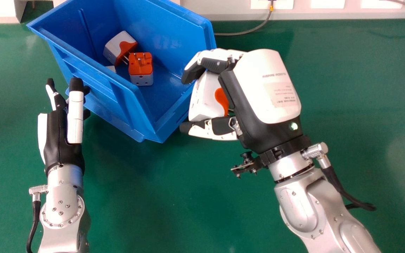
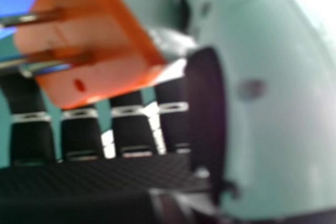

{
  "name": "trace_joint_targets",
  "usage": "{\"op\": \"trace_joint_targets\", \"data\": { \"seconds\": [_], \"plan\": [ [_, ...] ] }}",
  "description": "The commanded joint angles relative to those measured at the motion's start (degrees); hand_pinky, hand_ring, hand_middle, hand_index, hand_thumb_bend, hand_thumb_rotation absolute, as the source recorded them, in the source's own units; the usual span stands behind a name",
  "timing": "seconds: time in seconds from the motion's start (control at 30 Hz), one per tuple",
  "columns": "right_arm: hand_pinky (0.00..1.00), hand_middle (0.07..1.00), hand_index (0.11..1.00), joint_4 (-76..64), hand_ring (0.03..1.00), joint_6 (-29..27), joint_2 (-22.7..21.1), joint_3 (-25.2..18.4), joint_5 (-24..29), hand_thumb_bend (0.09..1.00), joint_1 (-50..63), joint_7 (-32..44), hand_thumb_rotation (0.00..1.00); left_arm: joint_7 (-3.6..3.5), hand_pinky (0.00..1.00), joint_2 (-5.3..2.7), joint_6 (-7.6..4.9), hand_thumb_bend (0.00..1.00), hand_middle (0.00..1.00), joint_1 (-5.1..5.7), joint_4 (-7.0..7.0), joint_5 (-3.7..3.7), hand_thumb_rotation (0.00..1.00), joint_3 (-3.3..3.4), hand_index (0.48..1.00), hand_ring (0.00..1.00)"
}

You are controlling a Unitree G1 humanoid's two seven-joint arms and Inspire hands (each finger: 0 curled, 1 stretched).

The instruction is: Pick all objects and put in blue box

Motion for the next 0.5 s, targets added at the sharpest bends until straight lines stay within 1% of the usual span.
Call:
{"op": "trace_joint_targets", "data": {
  "seconds": [0.0,0.1,0.27,0.37,0.47],
  "plan": [
    [0.36,0.527,0.509,-1.1,0.473,-1.3,0.3,-0.8,0.2,0.499,-2.5,-2.0,0.00,0.16,0.85,-0.04,-0.78,0.98,0.85,-1.01,-0.28,0.34,1.00,-0.24,0.934,0.90],
    [0.36,0.527,0.509,-0.2,0.473,-1.5,0.3,-0.9,-0.1,0.499,-4.0,-2.7,0.00,0.27,0.85,-0.13,-0.90,0.98,0.85,-1.21,0.15,0.34,1.00,-0.26,0.934,0.90],
    [0.35,0.520,0.515,3.1,0.459,-0.7,1.6,-1.0,-0.1,0.499,-11.2,-2.8,0.00,0.25,0.85,-0.32,-1.09,0.98,0.85,-1.24,0.20,0.21,1.00,-0.32,0.934,0.90],
    [0.35,0.518,0.517,8.1,0.458,-0.8,3.0,-0.5,0.1,0.499,-16.5,-4.1,0.00,0.14,0.85,-0.21,-1.26,0.98,0.85,-1.49,0.73,0.13,1.00,-0.25,0.934,0.90],
    [0.35,0.516,0.519,17.9,0.459,-2.7,4.5,-0.2,2.0,0.499,-23.8,-5.2,0.00,0.07,0.85,-0.27,-1.37,0.98,0.85,-1.50,0.91,-0.02,1.00,-0.15,0.934,0.90]
  ]
}}
